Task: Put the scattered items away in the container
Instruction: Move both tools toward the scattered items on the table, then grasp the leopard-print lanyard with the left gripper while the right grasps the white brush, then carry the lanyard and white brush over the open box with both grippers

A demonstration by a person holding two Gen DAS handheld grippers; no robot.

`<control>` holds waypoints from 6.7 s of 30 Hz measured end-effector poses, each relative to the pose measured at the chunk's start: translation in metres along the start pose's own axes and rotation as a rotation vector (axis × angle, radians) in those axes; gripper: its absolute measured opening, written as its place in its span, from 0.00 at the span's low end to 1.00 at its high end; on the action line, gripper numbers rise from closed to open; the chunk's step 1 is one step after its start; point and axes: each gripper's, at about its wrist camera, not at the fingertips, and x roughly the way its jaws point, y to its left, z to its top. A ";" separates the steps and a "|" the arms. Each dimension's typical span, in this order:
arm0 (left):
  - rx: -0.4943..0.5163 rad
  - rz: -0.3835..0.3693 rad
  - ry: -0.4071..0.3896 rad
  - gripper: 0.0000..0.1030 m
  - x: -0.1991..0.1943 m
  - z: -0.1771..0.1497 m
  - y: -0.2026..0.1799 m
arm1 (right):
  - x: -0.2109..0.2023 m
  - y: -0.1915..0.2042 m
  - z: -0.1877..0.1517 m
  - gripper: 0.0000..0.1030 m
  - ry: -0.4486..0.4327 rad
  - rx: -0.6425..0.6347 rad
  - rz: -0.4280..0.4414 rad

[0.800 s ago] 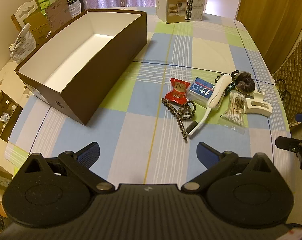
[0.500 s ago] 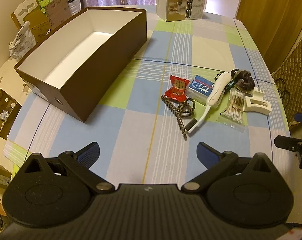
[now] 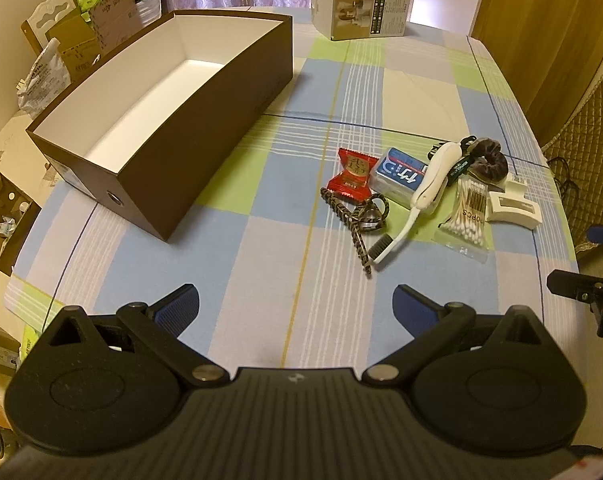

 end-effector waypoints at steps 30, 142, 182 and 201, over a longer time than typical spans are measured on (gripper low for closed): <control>0.051 -0.028 0.030 0.99 0.027 0.017 -0.015 | 0.011 -0.016 0.005 0.98 0.014 0.039 -0.013; 0.260 -0.254 0.030 0.39 0.174 0.056 0.032 | 0.128 0.057 0.057 0.17 -0.014 0.237 -0.164; 0.172 -0.335 -0.230 0.38 0.025 0.097 0.133 | 0.084 0.117 0.141 0.17 -0.137 0.194 0.195; 0.219 -0.272 -0.277 0.39 0.059 0.176 0.275 | 0.167 0.248 0.252 0.17 -0.224 0.242 0.268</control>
